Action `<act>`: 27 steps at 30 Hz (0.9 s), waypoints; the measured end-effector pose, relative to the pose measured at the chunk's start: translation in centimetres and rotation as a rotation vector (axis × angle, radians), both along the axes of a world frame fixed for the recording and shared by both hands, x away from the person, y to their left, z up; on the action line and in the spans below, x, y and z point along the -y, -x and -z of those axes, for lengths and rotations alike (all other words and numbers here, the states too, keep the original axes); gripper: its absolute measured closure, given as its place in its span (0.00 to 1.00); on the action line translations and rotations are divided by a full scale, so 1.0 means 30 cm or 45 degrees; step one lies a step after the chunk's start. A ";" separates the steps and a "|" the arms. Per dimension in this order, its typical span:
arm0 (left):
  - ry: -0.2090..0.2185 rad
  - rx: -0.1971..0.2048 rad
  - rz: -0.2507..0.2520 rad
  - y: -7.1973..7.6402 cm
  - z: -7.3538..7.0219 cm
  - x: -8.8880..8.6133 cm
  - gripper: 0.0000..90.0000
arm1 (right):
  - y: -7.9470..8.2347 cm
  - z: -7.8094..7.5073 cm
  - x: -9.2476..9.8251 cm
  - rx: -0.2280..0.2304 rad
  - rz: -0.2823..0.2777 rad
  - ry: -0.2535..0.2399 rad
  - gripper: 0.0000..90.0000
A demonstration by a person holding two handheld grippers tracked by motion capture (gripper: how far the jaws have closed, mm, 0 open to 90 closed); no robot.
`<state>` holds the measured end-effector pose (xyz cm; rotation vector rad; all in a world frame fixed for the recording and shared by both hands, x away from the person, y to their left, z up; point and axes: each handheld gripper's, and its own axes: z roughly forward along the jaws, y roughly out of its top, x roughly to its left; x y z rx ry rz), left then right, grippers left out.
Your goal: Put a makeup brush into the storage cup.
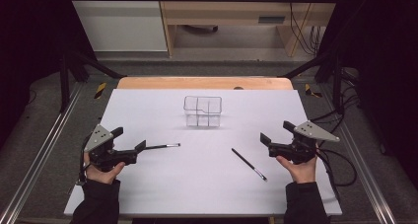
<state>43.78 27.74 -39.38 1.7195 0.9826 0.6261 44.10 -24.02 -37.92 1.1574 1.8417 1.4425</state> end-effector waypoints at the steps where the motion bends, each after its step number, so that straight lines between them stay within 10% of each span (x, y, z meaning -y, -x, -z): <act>1: -0.005 -0.004 -0.003 0.000 0.001 0.002 0.03 | 0.000 0.002 0.004 -0.007 0.003 0.008 0.06; 27: -0.063 -0.052 0.006 0.001 0.038 0.038 0.04 | 0.018 -0.005 -0.041 -0.072 0.002 0.119 0.09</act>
